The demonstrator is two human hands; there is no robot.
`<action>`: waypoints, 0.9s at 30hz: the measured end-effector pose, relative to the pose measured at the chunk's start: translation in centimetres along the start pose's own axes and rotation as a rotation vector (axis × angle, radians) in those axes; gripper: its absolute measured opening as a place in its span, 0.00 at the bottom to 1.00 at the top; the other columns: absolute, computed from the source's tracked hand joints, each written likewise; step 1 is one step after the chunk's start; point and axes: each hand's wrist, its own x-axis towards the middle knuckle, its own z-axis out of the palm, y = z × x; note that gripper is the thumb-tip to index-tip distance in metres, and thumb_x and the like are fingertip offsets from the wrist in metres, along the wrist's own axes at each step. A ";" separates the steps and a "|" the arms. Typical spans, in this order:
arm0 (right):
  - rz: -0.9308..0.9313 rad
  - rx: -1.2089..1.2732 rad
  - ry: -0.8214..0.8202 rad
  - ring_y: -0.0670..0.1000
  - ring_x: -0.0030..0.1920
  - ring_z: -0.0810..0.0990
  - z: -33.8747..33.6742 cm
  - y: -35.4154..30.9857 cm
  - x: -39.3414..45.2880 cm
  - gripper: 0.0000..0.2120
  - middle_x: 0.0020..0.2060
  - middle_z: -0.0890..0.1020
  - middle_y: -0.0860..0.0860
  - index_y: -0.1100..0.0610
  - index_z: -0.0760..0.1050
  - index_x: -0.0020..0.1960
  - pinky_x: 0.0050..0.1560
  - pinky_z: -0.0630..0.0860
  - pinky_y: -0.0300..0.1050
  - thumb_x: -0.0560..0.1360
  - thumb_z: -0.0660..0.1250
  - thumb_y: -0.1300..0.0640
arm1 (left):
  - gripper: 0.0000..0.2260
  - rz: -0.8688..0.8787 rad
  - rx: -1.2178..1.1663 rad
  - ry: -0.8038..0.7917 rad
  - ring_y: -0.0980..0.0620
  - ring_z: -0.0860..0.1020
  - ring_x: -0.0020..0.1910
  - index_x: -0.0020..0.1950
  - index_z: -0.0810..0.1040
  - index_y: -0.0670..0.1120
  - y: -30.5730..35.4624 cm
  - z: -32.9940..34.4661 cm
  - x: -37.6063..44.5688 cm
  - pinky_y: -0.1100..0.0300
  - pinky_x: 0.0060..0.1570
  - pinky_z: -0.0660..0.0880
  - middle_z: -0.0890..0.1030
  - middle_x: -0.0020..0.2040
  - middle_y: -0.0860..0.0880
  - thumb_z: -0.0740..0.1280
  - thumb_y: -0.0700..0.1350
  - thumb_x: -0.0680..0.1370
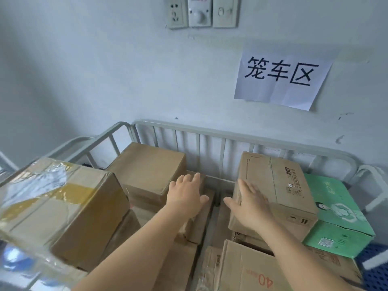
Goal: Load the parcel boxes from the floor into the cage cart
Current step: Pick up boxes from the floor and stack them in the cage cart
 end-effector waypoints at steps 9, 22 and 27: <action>-0.149 0.105 0.032 0.52 0.79 0.50 1.9 -16.4 -4.6 0.39 0.79 0.53 0.50 0.55 0.47 0.80 0.77 0.52 0.53 0.79 0.53 0.35 | 0.30 0.038 0.037 0.189 0.45 0.59 0.75 0.77 0.57 0.47 -12.0 -9.0 -7.6 0.48 0.72 0.57 0.65 0.74 0.47 0.61 0.58 0.79; -0.230 0.292 -0.126 0.53 0.79 0.50 5.5 -28.6 -3.5 0.38 0.80 0.51 0.50 0.53 0.45 0.81 0.76 0.53 0.51 0.80 0.57 0.38 | 0.35 -0.491 -0.045 0.096 0.40 0.48 0.77 0.78 0.52 0.46 -28.3 -8.7 -13.5 0.41 0.74 0.50 0.52 0.79 0.42 0.59 0.61 0.78; -0.276 0.300 -0.189 0.54 0.79 0.53 7.0 -32.3 -0.6 0.41 0.80 0.51 0.51 0.53 0.44 0.81 0.75 0.56 0.52 0.78 0.62 0.40 | 0.46 -0.756 -0.387 0.192 0.39 0.36 0.77 0.79 0.40 0.42 -29.7 -6.4 -15.1 0.43 0.74 0.43 0.36 0.78 0.38 0.63 0.63 0.76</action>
